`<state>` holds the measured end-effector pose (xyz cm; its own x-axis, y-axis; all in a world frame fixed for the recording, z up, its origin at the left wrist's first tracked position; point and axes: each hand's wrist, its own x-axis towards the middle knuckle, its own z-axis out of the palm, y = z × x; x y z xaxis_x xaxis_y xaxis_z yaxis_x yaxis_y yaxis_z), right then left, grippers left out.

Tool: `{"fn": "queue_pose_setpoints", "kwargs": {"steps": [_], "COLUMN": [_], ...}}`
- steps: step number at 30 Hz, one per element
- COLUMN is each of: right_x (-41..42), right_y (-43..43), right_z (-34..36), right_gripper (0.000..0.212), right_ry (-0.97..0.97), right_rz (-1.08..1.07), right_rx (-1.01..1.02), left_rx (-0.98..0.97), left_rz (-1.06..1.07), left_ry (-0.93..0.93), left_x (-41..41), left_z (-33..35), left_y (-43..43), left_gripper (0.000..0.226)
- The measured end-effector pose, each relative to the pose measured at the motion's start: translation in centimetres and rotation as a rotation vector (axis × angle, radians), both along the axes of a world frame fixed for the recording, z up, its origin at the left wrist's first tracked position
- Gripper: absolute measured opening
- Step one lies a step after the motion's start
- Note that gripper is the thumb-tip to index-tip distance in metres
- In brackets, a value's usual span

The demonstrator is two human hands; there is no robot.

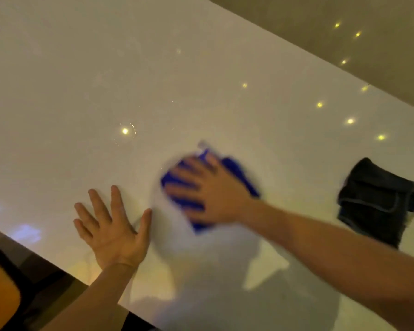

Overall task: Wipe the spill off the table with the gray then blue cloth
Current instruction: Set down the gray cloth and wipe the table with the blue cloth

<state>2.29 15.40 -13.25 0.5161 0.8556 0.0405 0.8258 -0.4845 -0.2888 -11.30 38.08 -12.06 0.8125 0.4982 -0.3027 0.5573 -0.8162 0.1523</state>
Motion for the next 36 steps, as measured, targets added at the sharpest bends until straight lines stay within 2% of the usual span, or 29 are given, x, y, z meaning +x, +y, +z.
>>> {"fn": "queue_pose_setpoints", "kwargs": {"steps": [2, 4, 6, 8, 9, 14, 16, 19, 21, 24, 26, 30, 33, 36], "right_x": [8.1, 13.5, 14.5, 10.7, 6.8, -18.9, -22.5, -18.5, -14.0, -4.8, 3.3, 16.9, 21.5, 22.5], "right_y": [-0.2, 0.0, 1.2, 3.3, 3.9, 7.2, 6.3, 6.6, 8.6, 13.5, 16.2, 17.2, 18.3, 19.3], "right_z": [0.3, 0.7, 0.8, 0.5, 0.1, 0.2, 0.3, 0.6, 0.8, 0.9, 0.8, 0.4, 0.5, 0.8], "right_gripper": [0.064, 0.066, 0.065, 0.066, 0.067, 0.077, 0.079, 0.07, 0.065, 0.065, 0.069, 0.075, 0.077, 0.076], "right_ry": [0.027, 0.069, 0.077, 0.062, 0.075, 0.197, 0.216, 0.174, 0.155, 0.096, 0.081, 0.09, 0.078, 0.093], "right_rz": [-0.41, -0.689, -0.828, -0.893, -0.867, -0.339, -0.134, 0.133, 0.154, -0.082, -0.244, -0.622, -0.71, -0.78], "right_rx": [-0.096, -0.167, -0.208, -0.204, -0.189, -0.154, -0.253, -0.241, -0.165, -0.108, -0.196, -0.249, -0.261, -0.252], "left_rx": [0.0, -0.004, -0.007, -0.011, -0.039, -0.172, -0.241, -0.314, -0.19, -0.035, 0.012, 0.065, 0.059, 0.05], "left_rz": [-0.003, 0.002, 0.012, -0.008, -0.015, 0.076, 0.117, 0.125, 0.153, 0.218, 0.194, 0.172, 0.165, 0.163], "left_ry": [-0.004, -0.006, 0.005, 0.015, -0.004, -0.187, -0.237, -0.302, -0.307, -0.149, -0.042, -0.037, -0.064, -0.072], "left_x": [0.1, 0.1, 0.4, 0.4, 0.5, 0.3, 0.2, 0.5, 1.3, 2.1, 2.0, 1.7, 1.7, 1.8], "left_z": [0.0, 0.0, 0.0, 0.0, -0.3, 0.8, 1.5, 2.1, 2.0, 1.2, 0.2, -1.3, -1.3, -1.2], "left_y": [-0.1, -0.2, 0.0, -0.1, -0.5, 0.3, 0.1, 2.0, 5.5, 10.1, 11.2, 11.3, 11.4, 11.3], "left_gripper": [0.095, 0.096, 0.096, 0.093, 0.09, 0.077, 0.075, 0.08, 0.085, 0.096, 0.1, 0.101, 0.1, 0.1]}}
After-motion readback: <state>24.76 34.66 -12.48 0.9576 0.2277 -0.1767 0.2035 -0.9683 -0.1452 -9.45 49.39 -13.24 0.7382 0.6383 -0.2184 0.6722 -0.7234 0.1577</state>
